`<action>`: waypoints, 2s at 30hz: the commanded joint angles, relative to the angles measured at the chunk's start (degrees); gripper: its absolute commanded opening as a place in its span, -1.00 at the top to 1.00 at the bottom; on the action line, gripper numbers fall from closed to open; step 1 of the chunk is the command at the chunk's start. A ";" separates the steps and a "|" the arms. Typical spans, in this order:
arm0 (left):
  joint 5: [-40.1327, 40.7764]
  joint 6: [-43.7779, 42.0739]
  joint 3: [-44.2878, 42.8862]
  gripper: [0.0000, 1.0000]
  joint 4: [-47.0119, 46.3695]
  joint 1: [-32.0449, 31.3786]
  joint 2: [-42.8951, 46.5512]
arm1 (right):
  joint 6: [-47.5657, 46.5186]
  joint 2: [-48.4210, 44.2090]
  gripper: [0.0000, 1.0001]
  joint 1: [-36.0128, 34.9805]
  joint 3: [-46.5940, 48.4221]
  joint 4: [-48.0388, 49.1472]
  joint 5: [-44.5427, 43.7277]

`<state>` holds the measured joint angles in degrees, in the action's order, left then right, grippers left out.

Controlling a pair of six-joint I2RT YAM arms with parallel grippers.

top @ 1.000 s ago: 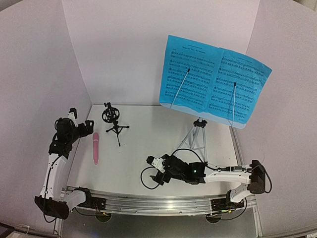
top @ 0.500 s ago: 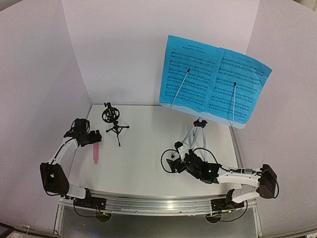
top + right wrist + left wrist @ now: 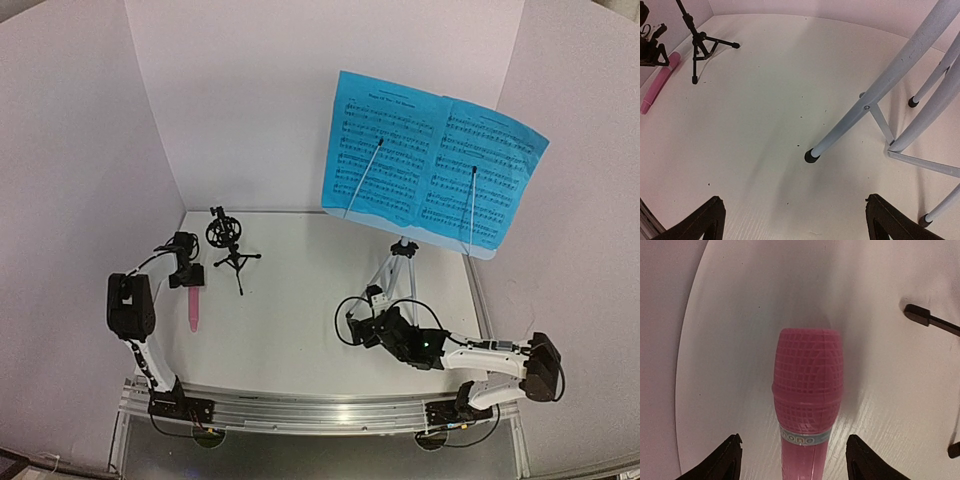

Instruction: Set up the instrument practice props

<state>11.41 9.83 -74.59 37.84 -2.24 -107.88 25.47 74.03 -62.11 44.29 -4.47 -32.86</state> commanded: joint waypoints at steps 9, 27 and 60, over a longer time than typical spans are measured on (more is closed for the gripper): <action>-0.31 0.75 -4.03 -0.14 4.94 0.24 -7.38 | 3.93 -2.93 -0.88 -0.09 0.27 -1.50 -2.38; -1.54 3.52 -9.65 0.94 9.01 1.36 9.05 | 3.76 -5.93 -0.90 -0.08 -1.43 -1.77 -3.61; -35.80 -11.56 -0.66 0.81 -52.24 -12.80 36.34 | 2.38 -7.96 -0.93 -0.04 -3.23 -1.77 -4.28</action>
<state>-21.40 -0.51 -74.50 -5.47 -14.96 -70.50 28.06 67.91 -62.11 41.80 -6.59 -35.69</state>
